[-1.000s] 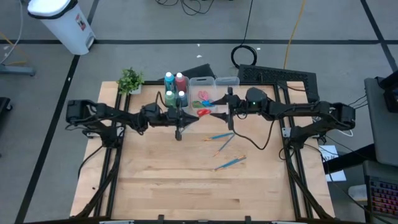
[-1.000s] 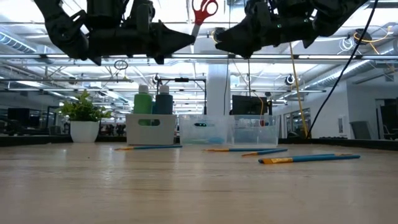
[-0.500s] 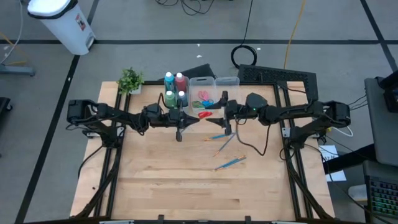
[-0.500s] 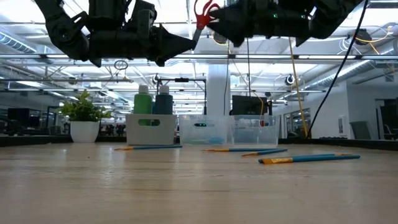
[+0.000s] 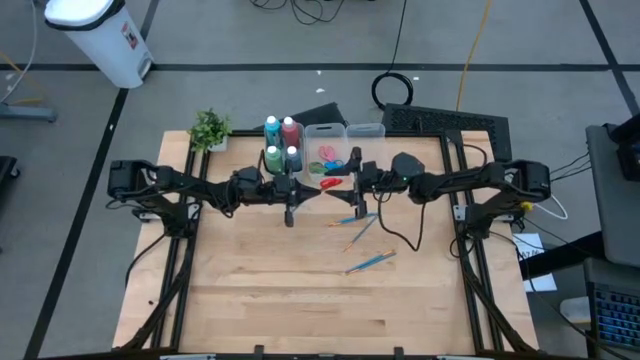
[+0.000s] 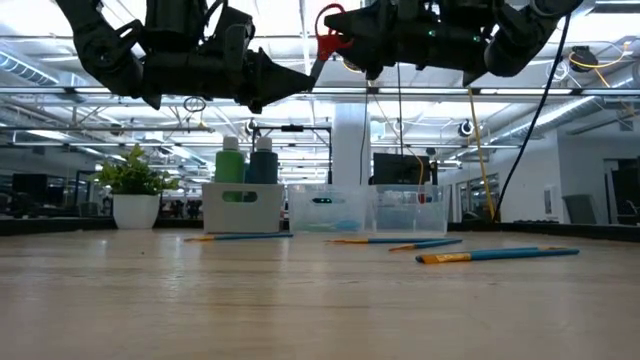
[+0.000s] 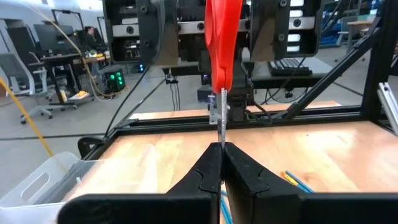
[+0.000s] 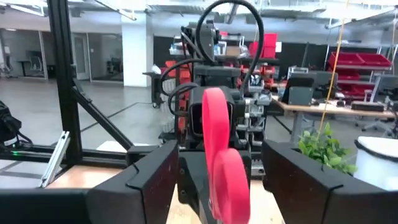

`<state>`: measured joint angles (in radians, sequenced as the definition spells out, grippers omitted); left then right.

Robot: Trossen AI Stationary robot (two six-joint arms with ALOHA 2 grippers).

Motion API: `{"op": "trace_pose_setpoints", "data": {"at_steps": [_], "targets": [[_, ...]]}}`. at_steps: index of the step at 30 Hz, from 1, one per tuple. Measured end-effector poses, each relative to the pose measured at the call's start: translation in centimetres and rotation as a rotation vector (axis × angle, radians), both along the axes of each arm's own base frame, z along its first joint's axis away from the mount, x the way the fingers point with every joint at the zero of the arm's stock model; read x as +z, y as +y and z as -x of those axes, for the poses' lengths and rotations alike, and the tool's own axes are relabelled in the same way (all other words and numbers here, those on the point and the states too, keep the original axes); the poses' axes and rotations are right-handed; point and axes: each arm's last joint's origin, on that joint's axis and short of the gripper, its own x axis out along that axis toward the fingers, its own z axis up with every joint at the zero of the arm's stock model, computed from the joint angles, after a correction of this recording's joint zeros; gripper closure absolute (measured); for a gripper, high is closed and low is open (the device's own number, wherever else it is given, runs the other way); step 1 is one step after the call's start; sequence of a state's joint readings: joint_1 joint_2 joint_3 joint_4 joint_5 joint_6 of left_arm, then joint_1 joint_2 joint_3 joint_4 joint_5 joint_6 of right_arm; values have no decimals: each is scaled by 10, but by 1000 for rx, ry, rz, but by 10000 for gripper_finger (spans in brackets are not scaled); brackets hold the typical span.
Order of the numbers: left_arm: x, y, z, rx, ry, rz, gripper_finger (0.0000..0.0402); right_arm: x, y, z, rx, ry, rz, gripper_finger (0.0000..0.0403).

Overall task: Pick & Place Paint Supplies
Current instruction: Put the red scissors into the left transparent bin

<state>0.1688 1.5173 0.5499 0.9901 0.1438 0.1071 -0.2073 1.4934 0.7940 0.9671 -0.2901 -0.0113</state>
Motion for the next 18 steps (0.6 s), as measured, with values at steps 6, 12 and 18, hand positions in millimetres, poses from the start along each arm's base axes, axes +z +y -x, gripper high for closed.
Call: {"op": "trace_pose_setpoints", "data": {"at_steps": [6, 12, 18], "targets": [[0, 0, 0, 15, 0, 0, 388, 2, 0, 2, 0, 19, -4, 181], [0, 0, 0, 16, -3, -16, 396, 3, 0, 3, -1, 17, -3, 188], [1, 0, 0, 16, -5, -16, 395, 2, 0, 2, -1, 18, -3, 232]]}}
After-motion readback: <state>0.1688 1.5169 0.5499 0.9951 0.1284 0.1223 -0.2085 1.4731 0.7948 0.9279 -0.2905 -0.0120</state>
